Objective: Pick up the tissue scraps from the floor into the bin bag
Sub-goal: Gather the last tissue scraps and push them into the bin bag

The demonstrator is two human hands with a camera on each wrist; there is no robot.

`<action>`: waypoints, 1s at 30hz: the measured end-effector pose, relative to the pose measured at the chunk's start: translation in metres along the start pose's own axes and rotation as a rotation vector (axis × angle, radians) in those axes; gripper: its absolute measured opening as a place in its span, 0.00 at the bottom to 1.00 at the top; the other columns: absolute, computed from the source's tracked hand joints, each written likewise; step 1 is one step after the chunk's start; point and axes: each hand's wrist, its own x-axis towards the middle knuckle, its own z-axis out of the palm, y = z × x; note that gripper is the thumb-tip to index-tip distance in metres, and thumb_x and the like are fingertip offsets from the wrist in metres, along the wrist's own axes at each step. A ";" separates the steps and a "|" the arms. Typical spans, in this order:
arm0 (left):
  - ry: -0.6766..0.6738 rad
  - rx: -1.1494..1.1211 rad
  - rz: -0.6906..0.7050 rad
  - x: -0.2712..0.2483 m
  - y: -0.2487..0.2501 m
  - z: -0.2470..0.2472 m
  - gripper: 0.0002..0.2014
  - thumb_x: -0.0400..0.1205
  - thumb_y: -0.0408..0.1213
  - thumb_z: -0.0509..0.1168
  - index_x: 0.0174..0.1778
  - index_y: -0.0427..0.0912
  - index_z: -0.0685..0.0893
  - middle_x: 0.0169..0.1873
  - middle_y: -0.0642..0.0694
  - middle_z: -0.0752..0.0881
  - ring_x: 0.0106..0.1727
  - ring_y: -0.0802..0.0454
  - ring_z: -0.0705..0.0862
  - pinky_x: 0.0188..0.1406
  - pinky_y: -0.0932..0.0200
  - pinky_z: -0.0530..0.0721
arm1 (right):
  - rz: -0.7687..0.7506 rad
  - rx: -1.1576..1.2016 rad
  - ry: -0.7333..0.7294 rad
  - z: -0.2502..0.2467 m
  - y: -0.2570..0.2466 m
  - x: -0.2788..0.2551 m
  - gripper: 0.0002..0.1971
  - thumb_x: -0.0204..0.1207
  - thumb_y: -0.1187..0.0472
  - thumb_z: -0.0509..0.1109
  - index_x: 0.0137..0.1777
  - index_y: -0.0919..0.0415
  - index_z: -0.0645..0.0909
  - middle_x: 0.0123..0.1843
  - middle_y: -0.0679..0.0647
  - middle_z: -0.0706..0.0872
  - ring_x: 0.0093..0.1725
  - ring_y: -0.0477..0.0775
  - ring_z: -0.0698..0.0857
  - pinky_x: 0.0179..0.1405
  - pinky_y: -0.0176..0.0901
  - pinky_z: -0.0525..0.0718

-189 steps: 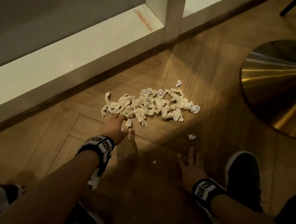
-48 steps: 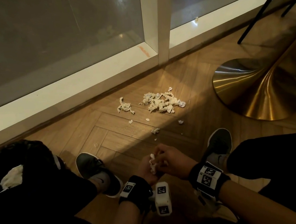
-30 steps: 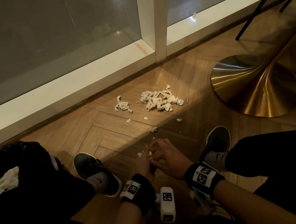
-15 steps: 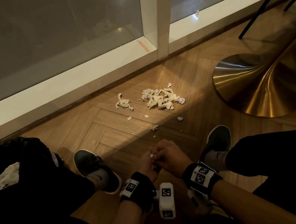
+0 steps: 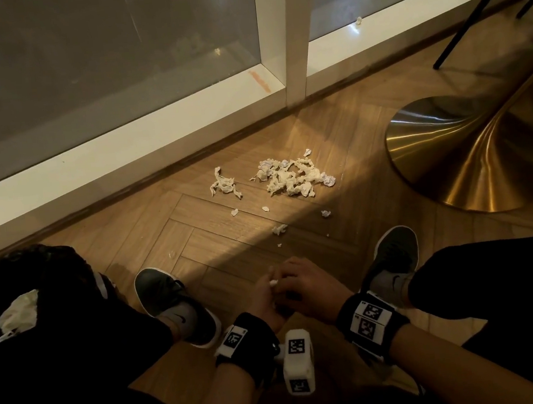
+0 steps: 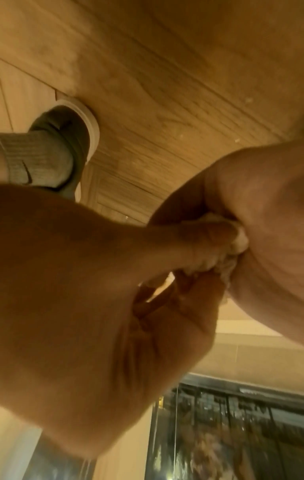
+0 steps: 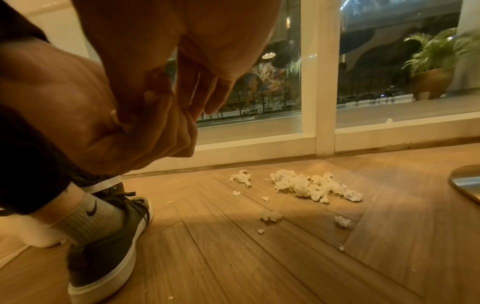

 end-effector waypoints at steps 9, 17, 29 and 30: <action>0.102 0.100 0.303 -0.002 -0.010 0.014 0.16 0.86 0.42 0.59 0.57 0.32 0.83 0.49 0.32 0.87 0.49 0.41 0.88 0.39 0.53 0.87 | 0.104 0.039 0.093 -0.012 0.007 0.003 0.12 0.75 0.53 0.62 0.47 0.53 0.87 0.51 0.43 0.87 0.59 0.50 0.75 0.58 0.48 0.76; 0.177 0.166 0.192 0.003 0.002 0.006 0.12 0.85 0.37 0.58 0.40 0.39 0.83 0.29 0.42 0.83 0.30 0.50 0.82 0.24 0.60 0.79 | 0.161 0.067 0.028 -0.017 0.001 0.006 0.07 0.72 0.53 0.75 0.48 0.50 0.87 0.61 0.45 0.80 0.65 0.50 0.71 0.62 0.50 0.77; -0.106 0.402 0.203 -0.008 -0.012 0.019 0.15 0.83 0.37 0.63 0.66 0.41 0.79 0.44 0.50 0.83 0.44 0.56 0.82 0.41 0.65 0.85 | 0.614 0.373 -0.080 -0.035 0.032 0.001 0.28 0.52 0.50 0.86 0.49 0.52 0.77 0.52 0.48 0.79 0.52 0.46 0.78 0.50 0.41 0.78; -0.051 0.381 0.206 -0.010 -0.012 0.022 0.09 0.84 0.41 0.62 0.55 0.43 0.84 0.40 0.47 0.83 0.40 0.54 0.84 0.34 0.63 0.85 | 0.607 0.381 -0.087 -0.035 0.033 0.001 0.27 0.53 0.51 0.85 0.51 0.53 0.78 0.52 0.47 0.81 0.52 0.46 0.79 0.52 0.43 0.79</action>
